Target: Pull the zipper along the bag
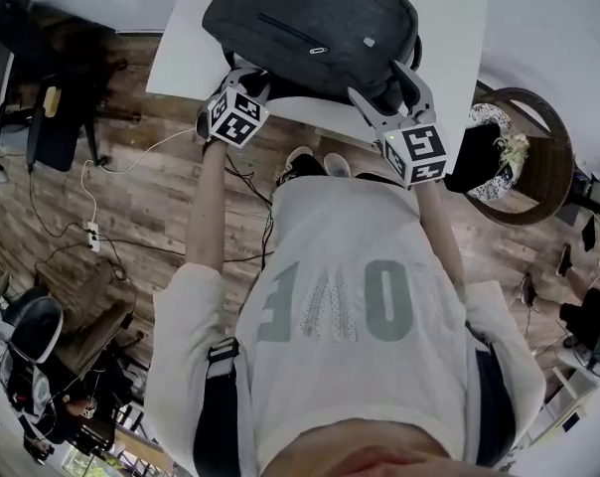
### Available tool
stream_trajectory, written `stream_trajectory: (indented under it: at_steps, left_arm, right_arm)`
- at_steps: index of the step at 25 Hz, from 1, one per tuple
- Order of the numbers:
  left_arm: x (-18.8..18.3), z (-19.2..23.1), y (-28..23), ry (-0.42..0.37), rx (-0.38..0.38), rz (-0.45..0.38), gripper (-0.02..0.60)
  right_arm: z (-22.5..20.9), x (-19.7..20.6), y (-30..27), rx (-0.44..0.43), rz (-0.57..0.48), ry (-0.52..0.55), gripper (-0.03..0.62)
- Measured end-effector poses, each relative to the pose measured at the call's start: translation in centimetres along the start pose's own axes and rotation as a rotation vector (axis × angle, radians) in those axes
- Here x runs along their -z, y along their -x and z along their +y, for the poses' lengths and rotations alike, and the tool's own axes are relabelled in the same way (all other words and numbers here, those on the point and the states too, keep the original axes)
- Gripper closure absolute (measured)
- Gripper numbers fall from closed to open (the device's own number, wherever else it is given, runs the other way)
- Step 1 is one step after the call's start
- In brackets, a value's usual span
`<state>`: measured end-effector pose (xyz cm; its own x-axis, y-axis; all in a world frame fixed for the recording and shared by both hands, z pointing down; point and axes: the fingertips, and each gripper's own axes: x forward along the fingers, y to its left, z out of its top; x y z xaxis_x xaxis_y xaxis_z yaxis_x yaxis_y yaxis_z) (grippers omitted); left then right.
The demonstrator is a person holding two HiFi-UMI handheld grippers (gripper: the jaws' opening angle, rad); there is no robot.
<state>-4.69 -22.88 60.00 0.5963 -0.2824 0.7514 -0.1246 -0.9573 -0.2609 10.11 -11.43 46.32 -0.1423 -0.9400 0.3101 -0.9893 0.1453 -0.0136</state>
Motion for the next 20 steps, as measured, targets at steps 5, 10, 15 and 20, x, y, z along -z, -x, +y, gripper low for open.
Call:
stream_trajectory:
  at_steps: [5, 10, 15, 20]
  left_arm:
    - [-0.2, -0.2, -0.4, 0.011, 0.067, 0.022, 0.532]
    - [-0.3, -1.3, 0.1, -0.065, 0.07, 0.088, 0.554]
    - [-0.2, -1.0, 0.4, -0.096, 0.081, 0.112, 0.554]
    - [0.1, -0.3, 0.8, -0.178, 0.085, 0.155, 0.554]
  right_arm:
    - [-2.0, 0.6, 0.7, 0.021, 0.01, 0.045, 0.223]
    - [-2.4, 3.2, 1.2, -0.122, 0.131, 0.291, 0.223]
    - [-1.0, 6.4, 0.7, -0.342, 0.313, 0.68, 0.223]
    - [-1.3, 10.1, -0.2, -0.497, 0.494, 1.073, 0.223]
